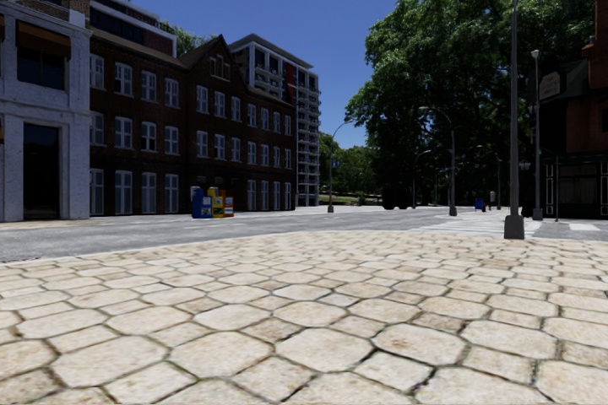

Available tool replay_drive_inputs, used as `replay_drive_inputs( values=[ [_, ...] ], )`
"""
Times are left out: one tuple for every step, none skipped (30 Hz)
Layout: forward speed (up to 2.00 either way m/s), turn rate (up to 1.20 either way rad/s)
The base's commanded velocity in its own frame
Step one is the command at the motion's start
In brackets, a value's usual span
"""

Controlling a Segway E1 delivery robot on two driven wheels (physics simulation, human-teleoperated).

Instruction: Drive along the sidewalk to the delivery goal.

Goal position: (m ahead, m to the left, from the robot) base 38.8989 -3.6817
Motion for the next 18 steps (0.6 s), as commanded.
replay_drive_inputs(
  values=[
    [1.9,0.0],
    [1.9,0.0],
    [1.9,0.0],
    [1.9,0.0],
    [1.9,0.0],
    [1.9,0.0],
    [1.9,0.0],
    [1.9,0.0],
    [1.9,0.0],
    [1.9,0.0],
    [1.9,0.0],
    [1.9,0.0],
    [1.9,0.0],
    [1.9,0.0],
    [1.9,0.0],
    [1.9,0.0],
    [1.9,0.0],
    [1.9,0.0]
  ],
)
